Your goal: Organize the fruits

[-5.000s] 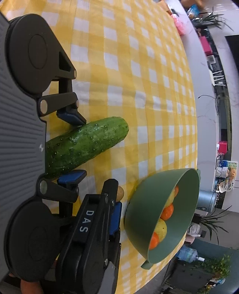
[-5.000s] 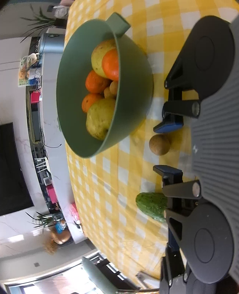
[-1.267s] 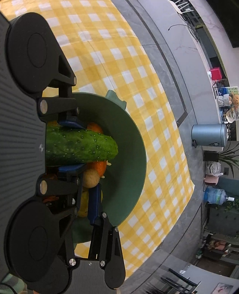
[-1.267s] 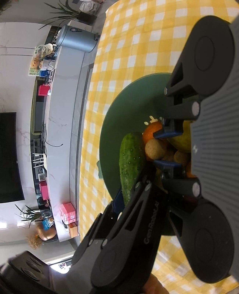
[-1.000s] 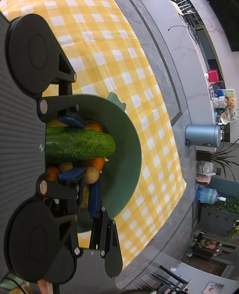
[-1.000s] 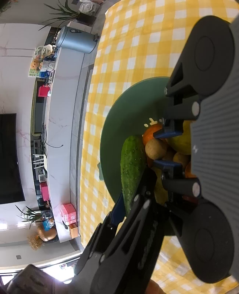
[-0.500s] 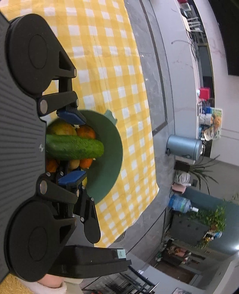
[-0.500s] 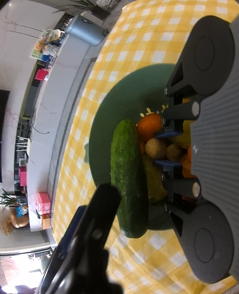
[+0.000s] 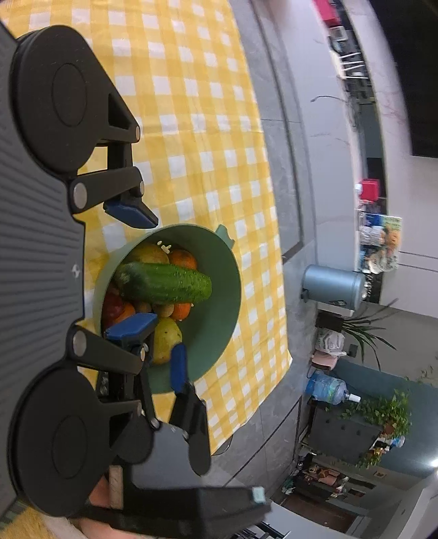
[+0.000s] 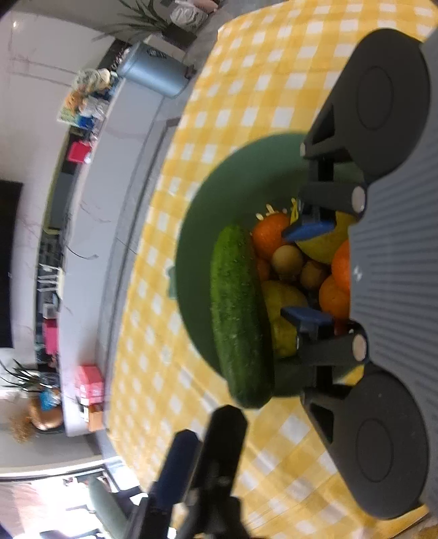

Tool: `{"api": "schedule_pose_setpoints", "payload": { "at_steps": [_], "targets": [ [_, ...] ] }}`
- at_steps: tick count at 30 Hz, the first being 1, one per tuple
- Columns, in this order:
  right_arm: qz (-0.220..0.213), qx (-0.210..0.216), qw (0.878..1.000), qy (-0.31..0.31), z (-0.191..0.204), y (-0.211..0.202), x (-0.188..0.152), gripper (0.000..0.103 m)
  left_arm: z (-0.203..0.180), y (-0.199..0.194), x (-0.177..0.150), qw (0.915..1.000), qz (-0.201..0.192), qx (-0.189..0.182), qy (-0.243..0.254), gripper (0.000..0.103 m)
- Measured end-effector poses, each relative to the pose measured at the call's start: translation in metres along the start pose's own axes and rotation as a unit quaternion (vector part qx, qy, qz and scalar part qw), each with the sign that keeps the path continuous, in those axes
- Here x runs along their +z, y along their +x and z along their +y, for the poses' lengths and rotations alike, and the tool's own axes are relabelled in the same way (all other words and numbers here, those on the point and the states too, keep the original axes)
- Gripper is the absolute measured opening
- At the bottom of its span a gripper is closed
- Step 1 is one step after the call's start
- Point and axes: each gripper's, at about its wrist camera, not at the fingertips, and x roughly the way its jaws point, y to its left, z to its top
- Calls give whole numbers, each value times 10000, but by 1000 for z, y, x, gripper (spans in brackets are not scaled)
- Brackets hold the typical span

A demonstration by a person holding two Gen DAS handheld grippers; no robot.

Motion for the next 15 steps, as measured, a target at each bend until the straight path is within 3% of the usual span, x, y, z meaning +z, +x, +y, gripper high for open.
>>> {"api": "schedule_pose_setpoints", "payload": {
  "at_steps": [6,15],
  "targets": [
    [-460,-207,9975,492,1,-53,-14,49,-27,-31,-20,9982,-505,190,260,68],
    [-1396,-551,9774,1491,17,-135,-59,67,-57,-66,-56,9911,-1182,501,345,85]
  ]
}}
